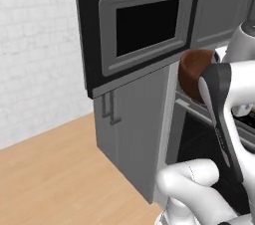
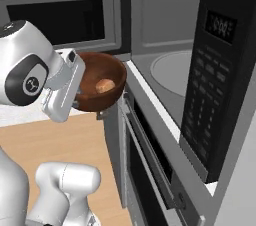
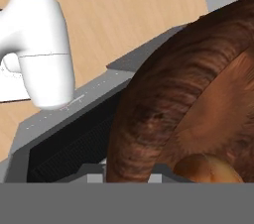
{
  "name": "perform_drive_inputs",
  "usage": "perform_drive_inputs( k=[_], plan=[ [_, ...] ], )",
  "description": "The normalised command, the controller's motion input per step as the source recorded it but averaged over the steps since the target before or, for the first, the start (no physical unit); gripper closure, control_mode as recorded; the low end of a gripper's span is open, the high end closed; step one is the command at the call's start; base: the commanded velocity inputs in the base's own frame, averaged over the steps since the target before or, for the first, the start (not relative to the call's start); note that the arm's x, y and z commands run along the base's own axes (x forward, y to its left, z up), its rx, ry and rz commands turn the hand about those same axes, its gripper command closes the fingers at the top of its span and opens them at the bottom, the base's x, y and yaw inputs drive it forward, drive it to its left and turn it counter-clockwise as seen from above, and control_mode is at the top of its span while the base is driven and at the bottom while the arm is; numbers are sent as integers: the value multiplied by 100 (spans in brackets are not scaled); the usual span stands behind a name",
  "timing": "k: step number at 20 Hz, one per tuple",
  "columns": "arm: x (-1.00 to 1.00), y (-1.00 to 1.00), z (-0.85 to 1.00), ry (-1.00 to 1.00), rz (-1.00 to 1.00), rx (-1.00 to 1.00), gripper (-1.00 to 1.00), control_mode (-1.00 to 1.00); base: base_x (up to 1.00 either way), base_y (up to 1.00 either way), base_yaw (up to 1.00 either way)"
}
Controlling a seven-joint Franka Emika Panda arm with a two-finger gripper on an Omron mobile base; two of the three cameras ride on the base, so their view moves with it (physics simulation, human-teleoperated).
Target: Pick the onion from the sink and place it in the bowl. Then pick the bowl and place it in the microwave. Then close the microwave door and press the start button.
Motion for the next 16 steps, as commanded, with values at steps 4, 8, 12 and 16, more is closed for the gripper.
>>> perform_drive_inputs(
  k=[4,8,12,16],
  plan=[
    [0,0,0,0,0,0,100,100,0,-34,-30],
    [0,0,0,0,0,0,100,100,18,-6,-43],
    [0,0,0,0,0,0,100,100,25,0,-46],
    [0,0,0,0,0,0,100,100,39,-1,-52]
  ],
)
